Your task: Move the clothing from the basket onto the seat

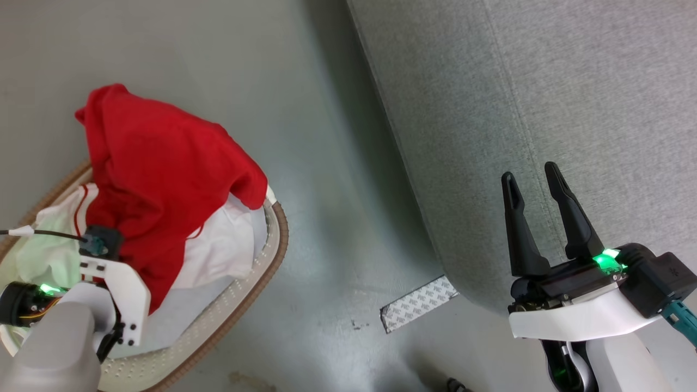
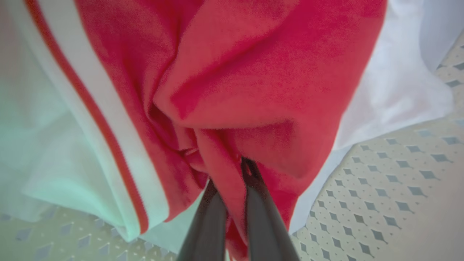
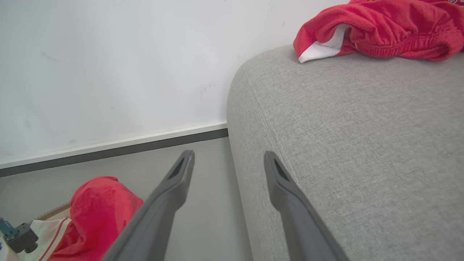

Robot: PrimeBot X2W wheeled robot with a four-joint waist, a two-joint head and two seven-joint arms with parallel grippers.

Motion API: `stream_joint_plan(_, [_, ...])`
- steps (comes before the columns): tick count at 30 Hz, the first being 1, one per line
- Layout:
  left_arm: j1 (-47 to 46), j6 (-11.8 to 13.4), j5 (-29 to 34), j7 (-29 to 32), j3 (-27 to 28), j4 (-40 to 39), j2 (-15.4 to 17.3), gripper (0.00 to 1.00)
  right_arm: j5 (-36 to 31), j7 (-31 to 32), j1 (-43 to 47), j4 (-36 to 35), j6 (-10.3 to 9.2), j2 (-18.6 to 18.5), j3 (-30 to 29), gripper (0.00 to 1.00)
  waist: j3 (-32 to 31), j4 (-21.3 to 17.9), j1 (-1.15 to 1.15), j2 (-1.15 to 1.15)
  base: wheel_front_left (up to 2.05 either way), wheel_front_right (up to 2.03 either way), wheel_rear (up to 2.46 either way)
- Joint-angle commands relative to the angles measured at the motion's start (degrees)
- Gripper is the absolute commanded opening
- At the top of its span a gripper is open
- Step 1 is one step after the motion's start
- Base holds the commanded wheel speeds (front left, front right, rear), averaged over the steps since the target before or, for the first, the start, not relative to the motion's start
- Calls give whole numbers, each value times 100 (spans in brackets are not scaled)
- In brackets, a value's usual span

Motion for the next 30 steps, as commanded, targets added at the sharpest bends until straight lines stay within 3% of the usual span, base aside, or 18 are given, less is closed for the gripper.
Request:
stream_joint_plan(1, [45, -16, -61, -57, -8, -40, 12, 0, 48, -15, -30, 46, -17, -5, 7, 100, -108, -2, 0, 0, 0, 0, 0])
stream_joint_plan(8, [250, -29, -317, -292, -2, -113, -152, 0, 31, -16, 102, 209, -18, -6, 13, 100, -586, 57, 0, 0, 0, 0, 0])
stream_joint_plan(16, [711, -31, -641, -832, 6, -355, -570, 0, -173, -15, 373, 472, -17, -7, -130, 100, -1648, 211, 0, 0, 0, 0, 0])
stream_joint_plan(23, [1144, -23, -928, -1323, -49, -899, -980, 0, -568, -15, 744, 697, -17, -9, -353, 100, -2654, 528, 0, 0, 0, 0, 0])
stream_joint_plan(30, [1570, -2, -1096, -1591, -55, -1582, -1111, 0, -928, -16, 986, 847, -17, -11, -416, 100, -3420, 756, 0, 0, 0, 0, 0])
